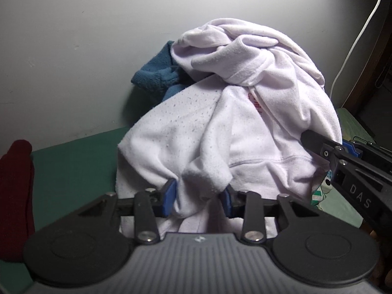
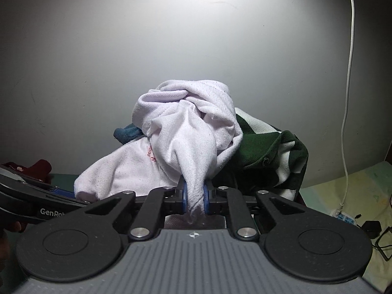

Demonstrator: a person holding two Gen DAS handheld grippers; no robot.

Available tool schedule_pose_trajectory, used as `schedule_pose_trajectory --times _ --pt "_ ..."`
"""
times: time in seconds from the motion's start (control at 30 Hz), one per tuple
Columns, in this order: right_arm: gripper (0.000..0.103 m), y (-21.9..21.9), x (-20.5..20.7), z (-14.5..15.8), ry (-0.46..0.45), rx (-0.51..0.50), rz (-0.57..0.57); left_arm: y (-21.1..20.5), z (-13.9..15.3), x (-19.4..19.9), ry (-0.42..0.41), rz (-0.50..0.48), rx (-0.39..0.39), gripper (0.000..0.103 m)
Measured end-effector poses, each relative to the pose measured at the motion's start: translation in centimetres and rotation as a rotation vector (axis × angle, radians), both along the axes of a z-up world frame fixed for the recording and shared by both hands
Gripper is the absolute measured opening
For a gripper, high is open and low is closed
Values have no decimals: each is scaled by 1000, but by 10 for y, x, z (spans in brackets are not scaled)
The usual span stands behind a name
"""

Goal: Fold clothes
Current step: 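Grasp the white hooded sweatshirt with the left gripper while the right gripper grasps it too, then pull the white sweatshirt off the heap onto open bed with both grippers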

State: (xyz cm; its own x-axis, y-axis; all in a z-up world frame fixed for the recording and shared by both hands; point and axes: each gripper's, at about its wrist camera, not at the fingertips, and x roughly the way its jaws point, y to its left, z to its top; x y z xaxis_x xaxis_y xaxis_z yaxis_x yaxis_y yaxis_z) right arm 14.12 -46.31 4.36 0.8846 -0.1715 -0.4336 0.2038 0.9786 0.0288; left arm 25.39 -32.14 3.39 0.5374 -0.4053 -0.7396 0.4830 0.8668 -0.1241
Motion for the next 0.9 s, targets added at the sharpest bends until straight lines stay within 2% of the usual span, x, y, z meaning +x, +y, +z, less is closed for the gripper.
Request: schedule_pose_trajectory --times 0.03,0.2,0.23,0.33,0.6,0.77,0.9 --pt "11 3 -4 2 -4 -14 7 0 1 -2 -4 -2 2 16" --pt "7 15 -26 11 -25 -56 28 6 10 -22 -48 0 13 7" --pt "6 16 -30 12 -27 -57 29 8 13 -27 -59 3 17 0" --pt "5 19 -42 15 -31 -52 35 14 19 -39 -95 8 37 0" --pt "1 31 -70 19 -22 -43 67 19 29 -56 -117 22 56 0" --pt "1 31 -70 13 -9 -77 53 18 32 -63 -130 31 76 0" --pt "1 29 -76 15 -4 -55 69 21 35 -70 -142 55 58 0"
